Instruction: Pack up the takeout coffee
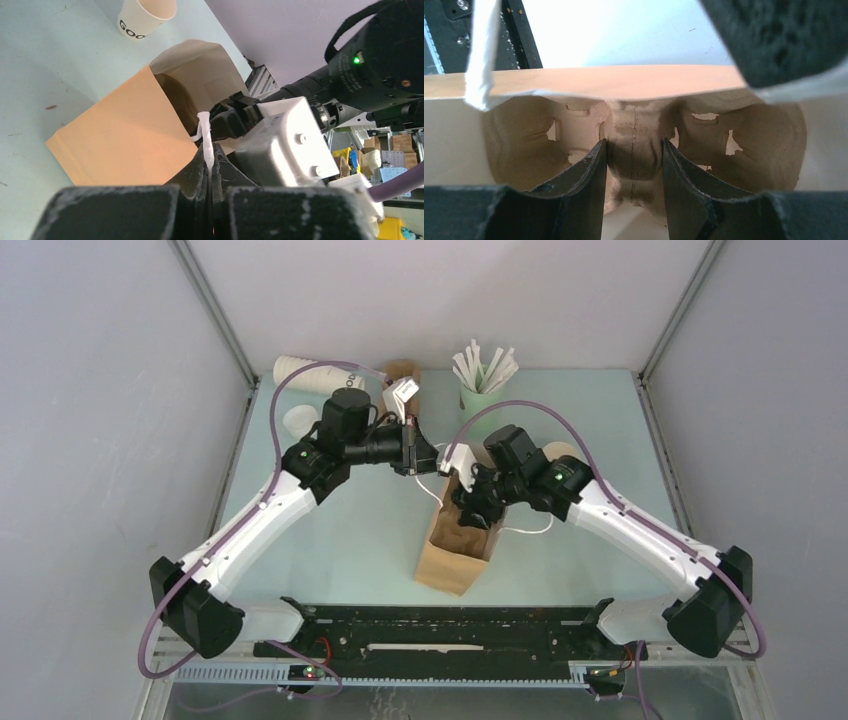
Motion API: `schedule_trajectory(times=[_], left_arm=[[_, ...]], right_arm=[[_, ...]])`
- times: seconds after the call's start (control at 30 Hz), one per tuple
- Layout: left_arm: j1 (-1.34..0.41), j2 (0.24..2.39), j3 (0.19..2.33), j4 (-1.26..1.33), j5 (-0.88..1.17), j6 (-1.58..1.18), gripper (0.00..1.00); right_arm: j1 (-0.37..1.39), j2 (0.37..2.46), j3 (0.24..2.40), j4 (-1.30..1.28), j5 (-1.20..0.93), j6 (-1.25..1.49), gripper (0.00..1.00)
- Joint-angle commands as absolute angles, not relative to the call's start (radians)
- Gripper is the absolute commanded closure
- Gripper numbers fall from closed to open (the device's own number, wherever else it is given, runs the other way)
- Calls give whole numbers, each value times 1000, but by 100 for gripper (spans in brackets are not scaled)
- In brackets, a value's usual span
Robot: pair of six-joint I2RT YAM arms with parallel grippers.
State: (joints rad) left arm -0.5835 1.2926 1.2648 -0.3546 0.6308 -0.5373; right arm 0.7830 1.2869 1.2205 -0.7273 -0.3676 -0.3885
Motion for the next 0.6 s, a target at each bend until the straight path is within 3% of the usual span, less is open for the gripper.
schedule_trajectory(times=[0.0,0.4,0.57], left_arm=[[-576,1258,1237,-354,614,-505,100],[-577,1227,1194,-356,581,-505,100],[-576,1223,1192,-357,578,-506,100]], right_arm=[[795,1354,1286,-744,-345,-456,72],[802,1384,1295,-750,-346,-481,64],[808,1366,1302,-744,-317,-463,49]])
